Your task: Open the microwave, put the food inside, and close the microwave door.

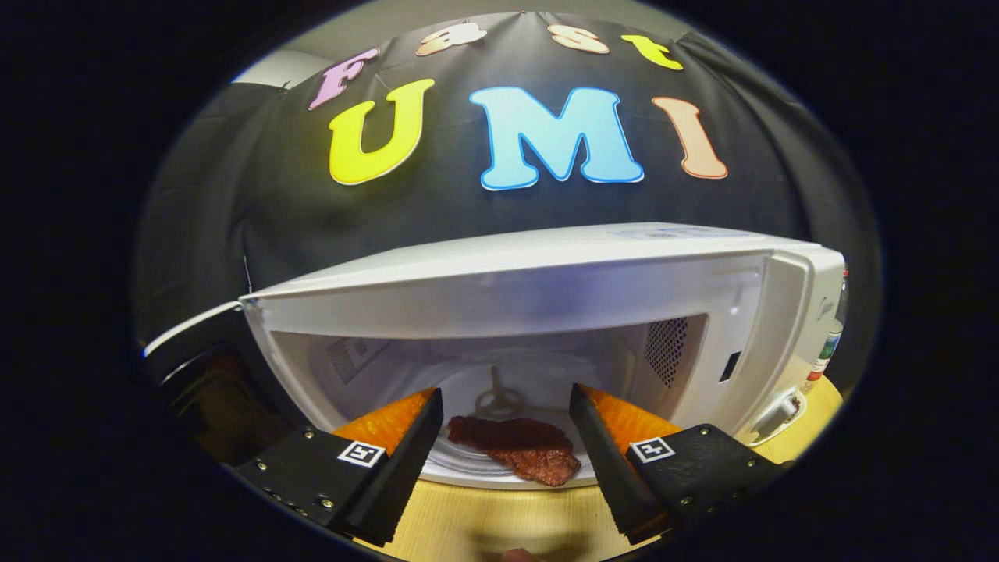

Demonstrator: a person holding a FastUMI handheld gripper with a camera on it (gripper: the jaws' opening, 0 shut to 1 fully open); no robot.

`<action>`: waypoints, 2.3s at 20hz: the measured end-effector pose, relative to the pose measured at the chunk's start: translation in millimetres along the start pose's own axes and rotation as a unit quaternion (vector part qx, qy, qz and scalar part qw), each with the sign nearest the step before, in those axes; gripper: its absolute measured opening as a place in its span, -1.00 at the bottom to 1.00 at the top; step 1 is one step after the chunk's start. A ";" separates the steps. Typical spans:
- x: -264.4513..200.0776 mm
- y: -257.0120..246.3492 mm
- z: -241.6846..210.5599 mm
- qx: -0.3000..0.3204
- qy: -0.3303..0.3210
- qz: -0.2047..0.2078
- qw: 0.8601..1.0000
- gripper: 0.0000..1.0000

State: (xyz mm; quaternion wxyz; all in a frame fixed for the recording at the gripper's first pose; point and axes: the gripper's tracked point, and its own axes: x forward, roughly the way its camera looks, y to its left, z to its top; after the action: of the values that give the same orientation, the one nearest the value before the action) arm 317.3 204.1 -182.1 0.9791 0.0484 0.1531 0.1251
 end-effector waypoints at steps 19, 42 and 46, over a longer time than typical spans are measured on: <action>-252.8 165.6 57.3 -0.022 -0.070 0.181 0.981 0.96; -353.4 346.7 -68.1 -0.097 0.044 0.397 0.912 -0.89; -315.9 318.9 -78.7 -0.109 0.071 0.351 0.927 -0.88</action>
State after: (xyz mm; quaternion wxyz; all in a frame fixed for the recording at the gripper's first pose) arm -71.9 433.9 -123.3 0.8585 -0.0168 0.1805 0.4797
